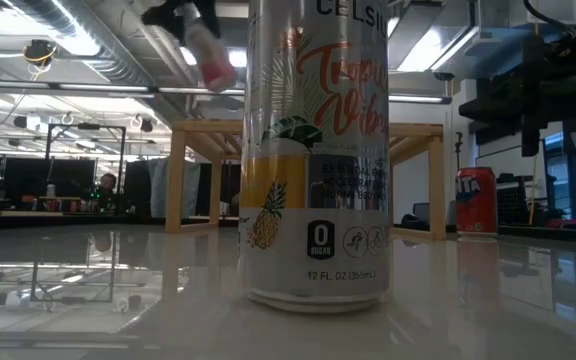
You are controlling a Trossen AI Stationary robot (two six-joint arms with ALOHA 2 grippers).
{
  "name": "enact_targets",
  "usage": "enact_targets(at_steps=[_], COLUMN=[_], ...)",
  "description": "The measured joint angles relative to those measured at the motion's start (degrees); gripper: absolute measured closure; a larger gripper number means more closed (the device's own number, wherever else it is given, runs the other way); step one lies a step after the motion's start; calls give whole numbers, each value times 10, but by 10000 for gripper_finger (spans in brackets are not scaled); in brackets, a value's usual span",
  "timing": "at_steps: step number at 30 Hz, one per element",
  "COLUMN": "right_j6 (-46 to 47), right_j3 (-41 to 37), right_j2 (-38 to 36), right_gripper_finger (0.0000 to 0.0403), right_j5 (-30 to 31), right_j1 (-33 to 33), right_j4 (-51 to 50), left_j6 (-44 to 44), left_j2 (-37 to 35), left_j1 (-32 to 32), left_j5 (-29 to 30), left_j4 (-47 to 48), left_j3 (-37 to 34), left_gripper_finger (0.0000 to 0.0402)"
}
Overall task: Place canned beverage on shelf
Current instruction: Put the top pink soda can on the shelf
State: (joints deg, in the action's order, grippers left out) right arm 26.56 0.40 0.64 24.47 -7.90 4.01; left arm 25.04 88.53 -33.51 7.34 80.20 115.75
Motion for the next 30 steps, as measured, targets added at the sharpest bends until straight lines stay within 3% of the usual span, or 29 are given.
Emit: enact_targets(at_steps=[6,11,30], right_j6=[0,0,2], right_j3=[0,0,0], right_j2=[0,0,0], right_gripper_finger=[391,391,391], right_j5=[-5,-19,-22], right_j1=[0,0,0], right_j4=[0,-1,-2], left_j6=[32,41,45], left_j2=[101,137,150], left_j1=[49,63,43], left_j5=[50,41,26], left_j4=[110,97,96], left_j3=[133,162,42], left_gripper_finger=[129,129,120])
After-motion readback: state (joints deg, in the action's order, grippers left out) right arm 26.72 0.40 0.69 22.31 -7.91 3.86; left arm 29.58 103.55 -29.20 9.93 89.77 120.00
